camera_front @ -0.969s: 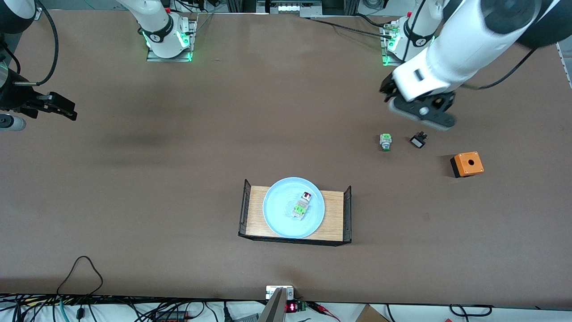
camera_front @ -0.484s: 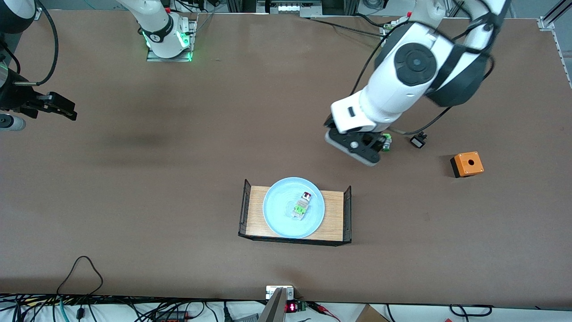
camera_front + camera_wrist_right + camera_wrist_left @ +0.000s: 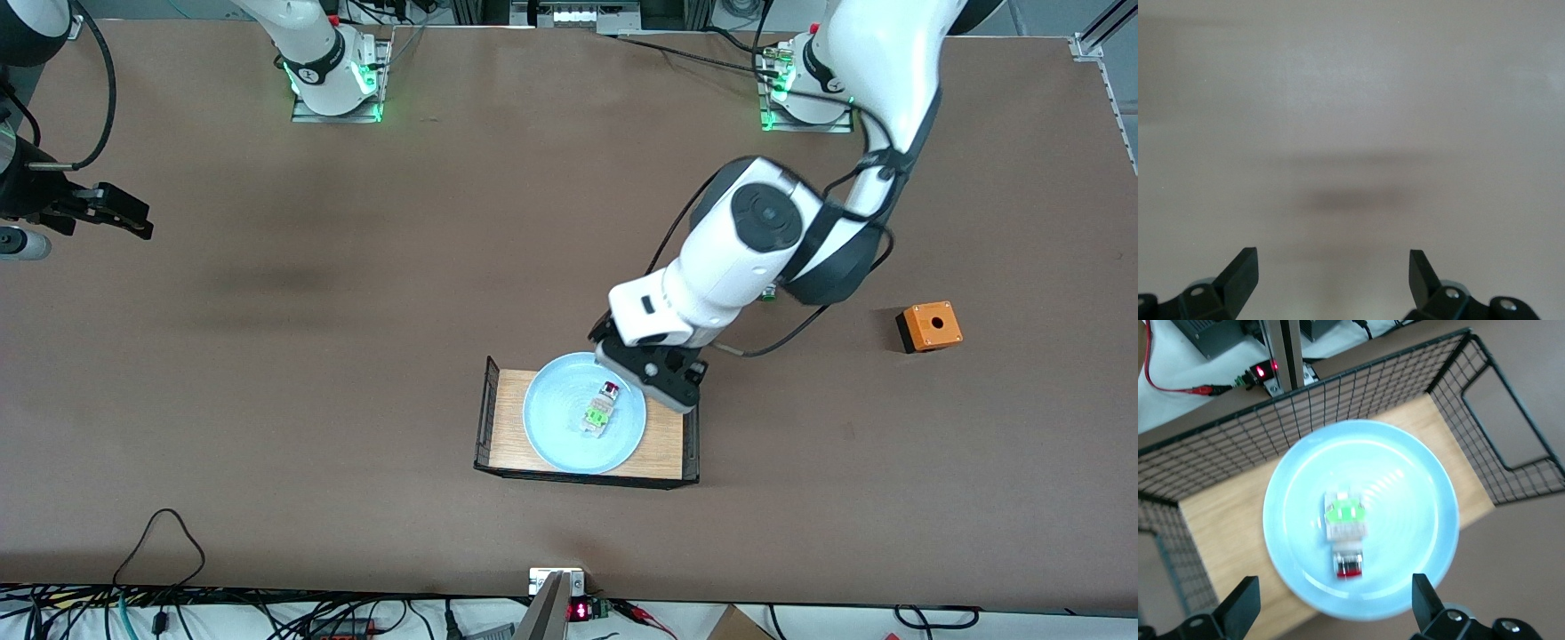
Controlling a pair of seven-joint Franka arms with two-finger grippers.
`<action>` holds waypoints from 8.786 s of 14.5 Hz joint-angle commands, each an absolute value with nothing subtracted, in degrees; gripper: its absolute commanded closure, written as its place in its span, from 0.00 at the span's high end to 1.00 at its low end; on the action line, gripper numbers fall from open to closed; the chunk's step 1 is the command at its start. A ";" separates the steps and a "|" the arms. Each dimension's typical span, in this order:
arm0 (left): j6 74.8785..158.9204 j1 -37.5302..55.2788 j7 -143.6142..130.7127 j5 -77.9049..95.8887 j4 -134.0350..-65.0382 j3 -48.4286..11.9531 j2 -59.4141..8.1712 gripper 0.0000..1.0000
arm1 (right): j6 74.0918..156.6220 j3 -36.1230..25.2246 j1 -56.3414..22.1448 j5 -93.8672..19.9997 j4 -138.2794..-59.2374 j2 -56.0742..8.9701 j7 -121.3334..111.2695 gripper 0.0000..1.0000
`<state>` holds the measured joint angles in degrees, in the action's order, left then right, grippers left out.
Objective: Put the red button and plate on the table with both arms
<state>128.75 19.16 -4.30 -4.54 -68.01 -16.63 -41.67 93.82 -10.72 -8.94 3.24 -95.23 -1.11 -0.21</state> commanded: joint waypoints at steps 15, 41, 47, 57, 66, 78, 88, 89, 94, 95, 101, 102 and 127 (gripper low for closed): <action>137.29 30.23 -10.02 -8.61 -64.34 -5.01 -49.57 0.77 | 93.16 -10.90 -8.88 2.29 -95.10 -0.44 -0.79 1.00; 91.07 21.28 2.35 -8.53 -72.68 -5.89 -27.16 0.30 | 93.25 -10.90 -8.79 2.20 -95.10 -0.44 -0.70 1.00; 94.19 11.71 25.46 -8.61 -81.81 -5.89 -26.19 0.30 | 93.16 -10.90 -8.79 2.20 -95.10 -0.44 -0.70 1.00; 128.98 0.35 39.29 -8.88 -109.66 -5.89 -26.10 0.32 | 91.60 -10.55 -9.14 2.11 -93.51 -1.14 -0.97 1.00; 145.20 -1.49 39.29 -8.79 -118.83 -5.89 -27.95 0.58 | 88.77 -9.40 -17.55 -7.03 -93.43 -1.75 24.82 1.00; 126.88 -0.70 32.02 -8.61 -113.31 -7.81 -19.78 1.00 | 96.24 -9.40 -39.98 -11.58 -85.81 -15.36 59.21 1.00; 98.96 -0.70 11.42 -9.23 -80.11 -9.23 -22.40 1.00 | 113.19 -9.58 -42.45 -15.91 -72.16 -31.72 76.46 1.00; 98.79 -0.79 11.69 -9.23 -77.37 -9.23 -23.28 1.00 | 115.55 -9.58 -42.54 -15.82 -72.16 -32.51 77.16 1.00; 98.53 -1.23 10.99 -8.79 -75.41 -8.79 -22.16 1.00 | 124.00 -9.58 -41.75 -16.08 -72.42 -35.94 82.09 1.00; 98.00 -1.40 9.77 -8.70 -75.58 -8.70 -20.06 1.00 | 125.23 -9.49 -41.75 -16.08 -72.42 -36.73 82.26 1.00; 92.46 -4.99 -7.82 -2.48 -86.01 -9.40 -8.64 1.00 | 133.50 -9.40 -42.45 -19.15 -72.69 -40.86 83.49 1.00; 93.42 -6.05 -7.82 -1.68 -89.61 -9.49 -5.92 1.00 | 133.77 -9.40 -42.45 -19.33 -72.77 -41.22 83.24 1.00; 95.10 -6.06 1.14 -2.02 -96.68 -9.58 -0.09 1.00 | 134.56 -9.40 -41.57 -19.25 -73.92 -43.24 82.44 0.91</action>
<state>96.16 -5.50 0.71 -2.51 -97.78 -9.27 0.25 134.41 -9.28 -41.58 -18.18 -74.22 -42.88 82.78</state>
